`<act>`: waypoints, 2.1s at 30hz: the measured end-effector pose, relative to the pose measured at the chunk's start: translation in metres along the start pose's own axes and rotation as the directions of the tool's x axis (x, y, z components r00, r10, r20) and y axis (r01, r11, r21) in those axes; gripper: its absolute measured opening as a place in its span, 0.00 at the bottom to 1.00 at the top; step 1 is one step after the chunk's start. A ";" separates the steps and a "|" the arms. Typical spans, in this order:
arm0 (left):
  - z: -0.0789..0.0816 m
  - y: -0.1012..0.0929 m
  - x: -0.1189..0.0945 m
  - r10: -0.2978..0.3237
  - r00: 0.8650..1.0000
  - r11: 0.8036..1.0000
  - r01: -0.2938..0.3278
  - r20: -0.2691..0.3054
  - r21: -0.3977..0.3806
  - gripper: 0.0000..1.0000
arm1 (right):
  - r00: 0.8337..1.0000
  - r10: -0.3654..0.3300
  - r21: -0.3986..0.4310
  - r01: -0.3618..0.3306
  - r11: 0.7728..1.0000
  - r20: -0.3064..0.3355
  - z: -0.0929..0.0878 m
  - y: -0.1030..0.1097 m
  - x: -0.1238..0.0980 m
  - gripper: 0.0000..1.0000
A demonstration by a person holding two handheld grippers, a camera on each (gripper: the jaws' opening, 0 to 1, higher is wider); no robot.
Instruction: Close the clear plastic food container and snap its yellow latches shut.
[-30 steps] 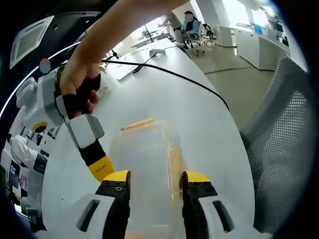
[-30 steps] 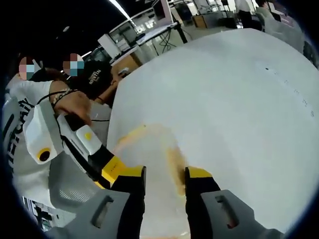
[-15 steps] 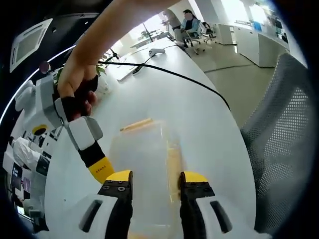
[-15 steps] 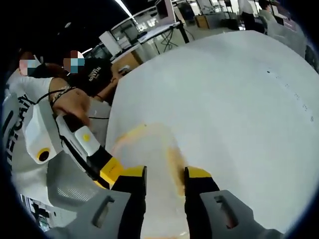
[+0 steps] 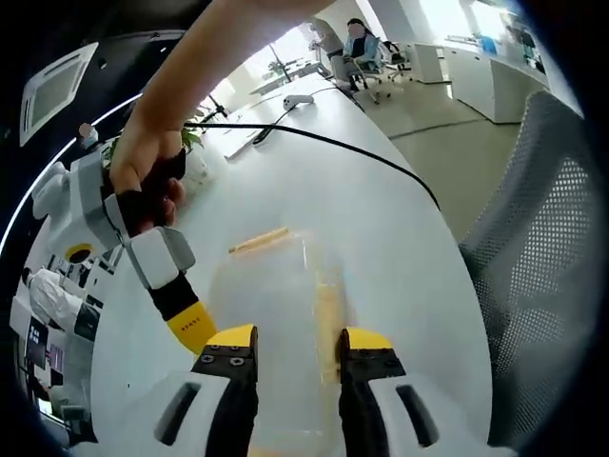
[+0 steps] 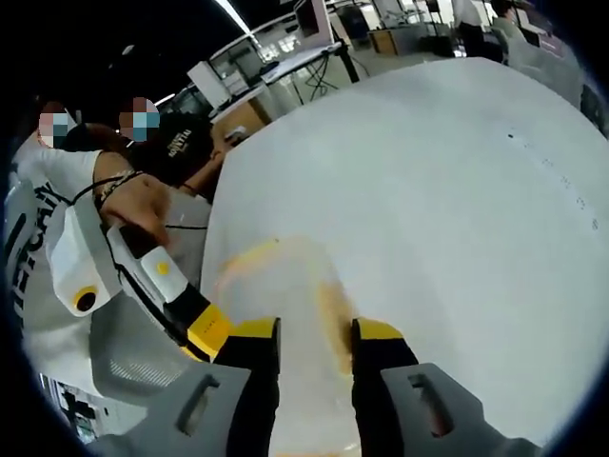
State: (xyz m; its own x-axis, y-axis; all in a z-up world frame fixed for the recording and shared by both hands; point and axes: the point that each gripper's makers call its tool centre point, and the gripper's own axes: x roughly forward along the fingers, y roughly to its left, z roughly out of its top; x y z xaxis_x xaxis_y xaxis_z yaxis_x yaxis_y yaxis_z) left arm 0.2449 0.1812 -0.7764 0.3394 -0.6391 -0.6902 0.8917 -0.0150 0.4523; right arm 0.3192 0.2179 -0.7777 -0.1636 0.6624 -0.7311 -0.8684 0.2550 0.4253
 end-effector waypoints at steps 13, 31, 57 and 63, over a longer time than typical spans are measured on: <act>-0.002 0.001 0.001 0.028 1.000 1.000 -0.028 -0.010 0.014 0.25 | 1.000 -0.001 0.007 0.001 1.000 0.020 0.000 -0.001 -0.001 0.24; 0.000 -0.001 0.001 0.024 1.000 0.999 -0.024 0.002 0.026 0.25 | 0.996 0.090 0.054 -0.090 0.994 -0.006 -0.004 0.001 -0.001 0.18; 0.000 0.001 0.001 0.006 1.000 0.999 -0.006 0.008 0.050 0.27 | 0.998 0.059 0.003 -0.059 0.998 0.011 0.006 -0.003 0.008 0.18; -0.001 0.001 0.000 -0.007 1.000 0.999 0.006 0.017 0.048 0.27 | 0.999 0.030 -0.026 -0.029 0.999 0.020 0.011 0.001 0.009 0.19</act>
State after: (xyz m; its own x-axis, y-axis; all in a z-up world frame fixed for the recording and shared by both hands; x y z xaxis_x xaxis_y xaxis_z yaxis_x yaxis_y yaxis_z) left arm 0.2465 0.1817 -0.7764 0.3283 -0.6517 -0.6837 0.8785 -0.0553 0.4746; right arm 0.3222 0.2315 -0.7784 -0.1800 0.6839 -0.7070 -0.8750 0.2171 0.4328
